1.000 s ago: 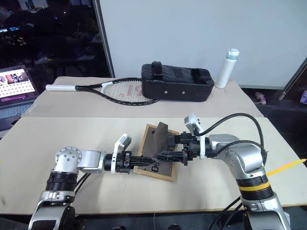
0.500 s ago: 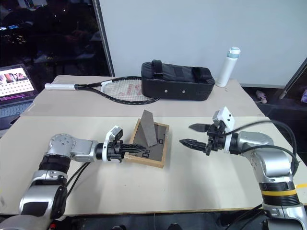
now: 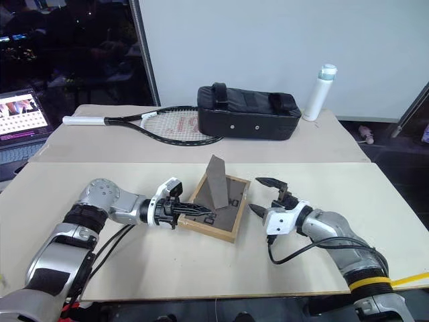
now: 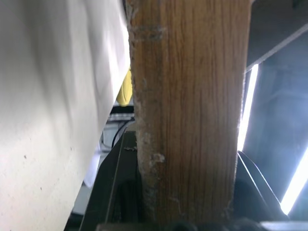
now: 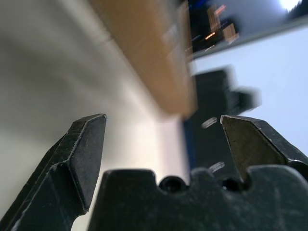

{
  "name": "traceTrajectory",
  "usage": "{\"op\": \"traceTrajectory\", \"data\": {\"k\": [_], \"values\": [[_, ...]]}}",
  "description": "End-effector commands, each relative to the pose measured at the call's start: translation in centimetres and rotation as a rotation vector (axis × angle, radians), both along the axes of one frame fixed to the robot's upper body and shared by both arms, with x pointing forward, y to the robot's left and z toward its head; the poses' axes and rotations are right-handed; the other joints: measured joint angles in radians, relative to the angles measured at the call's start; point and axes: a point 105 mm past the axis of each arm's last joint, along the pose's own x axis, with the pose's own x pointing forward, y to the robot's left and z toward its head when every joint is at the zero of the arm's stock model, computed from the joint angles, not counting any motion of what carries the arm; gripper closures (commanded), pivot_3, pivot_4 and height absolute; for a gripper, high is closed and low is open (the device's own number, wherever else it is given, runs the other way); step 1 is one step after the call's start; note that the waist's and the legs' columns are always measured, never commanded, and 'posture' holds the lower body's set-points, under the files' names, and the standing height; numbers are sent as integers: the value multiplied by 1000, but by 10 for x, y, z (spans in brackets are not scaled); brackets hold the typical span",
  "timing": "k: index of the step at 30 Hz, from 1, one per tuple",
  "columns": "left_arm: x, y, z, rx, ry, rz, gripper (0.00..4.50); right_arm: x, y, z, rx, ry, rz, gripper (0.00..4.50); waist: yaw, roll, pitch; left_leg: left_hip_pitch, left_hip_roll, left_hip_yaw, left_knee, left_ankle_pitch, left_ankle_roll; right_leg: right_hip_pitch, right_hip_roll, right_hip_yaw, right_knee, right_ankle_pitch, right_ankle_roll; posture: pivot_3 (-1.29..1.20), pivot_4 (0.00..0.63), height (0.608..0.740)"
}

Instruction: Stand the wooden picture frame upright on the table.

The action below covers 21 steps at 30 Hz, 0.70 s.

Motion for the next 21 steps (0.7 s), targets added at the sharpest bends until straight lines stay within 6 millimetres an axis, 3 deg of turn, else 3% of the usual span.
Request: {"op": "traceTrajectory", "data": {"k": [1,3,6,11,13,15,21], "values": [[-1,-3,19,-38,-52,-38,3364,-3,5,14,20,-112,40,64,0,0,0,0,0,0,0,0,0,0,0,0,0,0,0,0,150,696],[-1,-4,20,-29,-80,-44,3364,-3,9,13,18,-119,59,64,0,0,0,0,0,0,0,0,0,0,0,0,0,0,0,0,150,696],[-3,-5,20,-19,-114,-58,3364,-4,13,13,24,-124,86,766,0,0,0,0,0,0,0,0,0,0,0,0,0,0,0,0,150,696],[-4,-3,21,-30,-128,-64,3364,-6,15,15,25,-127,101,2595,-1,0,0,0,0,0,0,0,0,1,0,0,0,0,0,0,150,696],[-3,-2,20,-30,-119,-53,3364,-7,15,16,24,-133,107,3100,-2,0,0,0,0,0,1,0,0,1,0,0,1,0,0,0,150,696],[-3,-1,18,-26,-117,-54,2323,-8,15,18,25,-138,110,3131,-1,0,0,0,0,-1,1,0,0,1,0,0,1,0,0,0,150,696],[1,4,27,-40,-161,-32,220,-8,13,18,33,-136,105,3277,-1,0,0,0,0,-1,2,0,0,2,0,0,1,0,0,0,150,696]]}}
